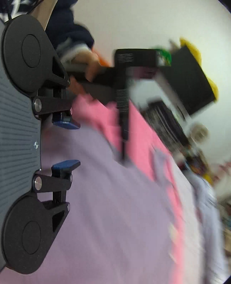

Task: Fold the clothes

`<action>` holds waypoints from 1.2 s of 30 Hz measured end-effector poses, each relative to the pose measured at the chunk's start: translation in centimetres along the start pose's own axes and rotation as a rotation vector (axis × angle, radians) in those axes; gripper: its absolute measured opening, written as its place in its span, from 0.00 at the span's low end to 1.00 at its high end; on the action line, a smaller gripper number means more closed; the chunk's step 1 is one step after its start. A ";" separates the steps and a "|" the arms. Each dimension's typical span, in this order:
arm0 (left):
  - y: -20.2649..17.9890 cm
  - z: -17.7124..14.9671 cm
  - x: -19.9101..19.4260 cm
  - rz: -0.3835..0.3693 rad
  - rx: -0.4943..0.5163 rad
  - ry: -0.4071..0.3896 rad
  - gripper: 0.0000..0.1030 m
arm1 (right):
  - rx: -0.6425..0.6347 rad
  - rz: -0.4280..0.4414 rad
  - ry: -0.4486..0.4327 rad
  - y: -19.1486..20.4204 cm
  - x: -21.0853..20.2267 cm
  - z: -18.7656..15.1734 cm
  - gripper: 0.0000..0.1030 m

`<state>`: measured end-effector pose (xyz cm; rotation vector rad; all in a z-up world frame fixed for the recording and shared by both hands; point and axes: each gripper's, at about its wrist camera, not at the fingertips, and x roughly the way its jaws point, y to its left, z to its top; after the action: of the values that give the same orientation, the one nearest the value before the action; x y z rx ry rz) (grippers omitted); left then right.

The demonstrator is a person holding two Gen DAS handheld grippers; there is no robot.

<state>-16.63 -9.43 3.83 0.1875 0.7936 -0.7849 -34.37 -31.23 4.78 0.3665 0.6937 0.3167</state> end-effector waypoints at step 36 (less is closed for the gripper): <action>-2.0 -5.4 -1.5 -0.002 0.194 0.057 1.00 | -0.300 -0.355 0.093 -3.2 -0.3 -3.1 0.61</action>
<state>-21.76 -7.71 1.35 0.3837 0.7710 -0.8619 -36.21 -33.49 1.37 -0.0589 0.7745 0.0971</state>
